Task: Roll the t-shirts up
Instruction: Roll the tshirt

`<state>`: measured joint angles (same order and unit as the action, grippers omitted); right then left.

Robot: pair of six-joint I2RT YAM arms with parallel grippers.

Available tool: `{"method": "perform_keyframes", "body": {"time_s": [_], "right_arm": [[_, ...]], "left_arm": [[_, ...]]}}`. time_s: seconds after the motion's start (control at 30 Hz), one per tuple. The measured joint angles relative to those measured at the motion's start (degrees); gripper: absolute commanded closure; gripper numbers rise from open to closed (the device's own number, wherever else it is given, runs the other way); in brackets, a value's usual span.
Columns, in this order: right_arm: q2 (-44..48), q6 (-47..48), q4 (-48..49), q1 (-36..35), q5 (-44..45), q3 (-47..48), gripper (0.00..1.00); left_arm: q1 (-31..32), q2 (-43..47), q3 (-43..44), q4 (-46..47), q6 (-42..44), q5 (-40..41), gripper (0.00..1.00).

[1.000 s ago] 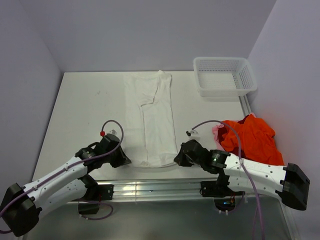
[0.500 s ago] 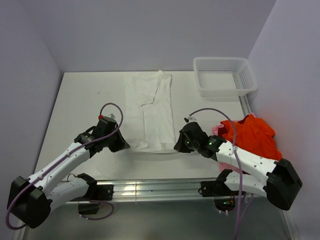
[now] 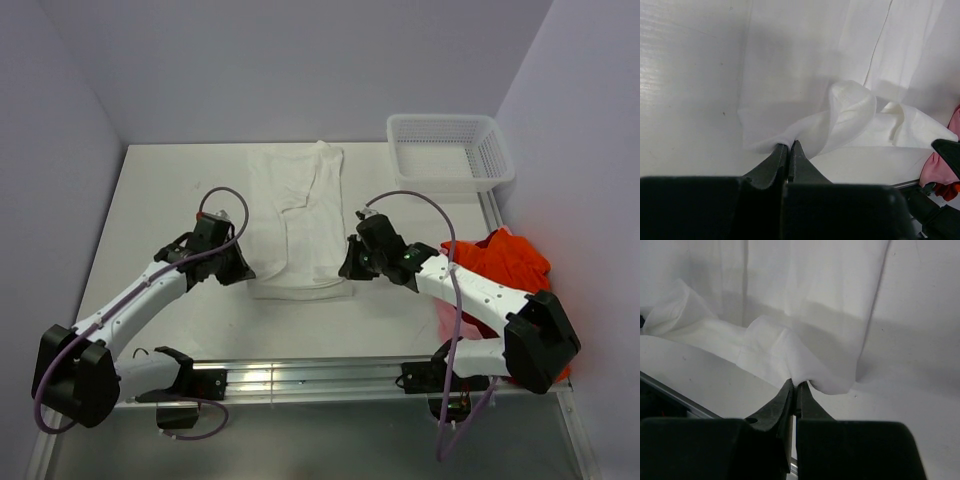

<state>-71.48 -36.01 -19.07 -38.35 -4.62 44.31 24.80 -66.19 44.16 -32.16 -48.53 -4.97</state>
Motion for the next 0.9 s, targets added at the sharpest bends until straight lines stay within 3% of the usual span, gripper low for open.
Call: {"method": "perform_keyframes", "body": {"time_s": [0.9], "right_arm": [[-12.8, 5.3, 1.2, 5.0, -5.1, 9.9, 1.00]], "left_arm": [[-2.3, -9.0, 6.5, 3.3, 4.7, 0.3, 1.00]]}}
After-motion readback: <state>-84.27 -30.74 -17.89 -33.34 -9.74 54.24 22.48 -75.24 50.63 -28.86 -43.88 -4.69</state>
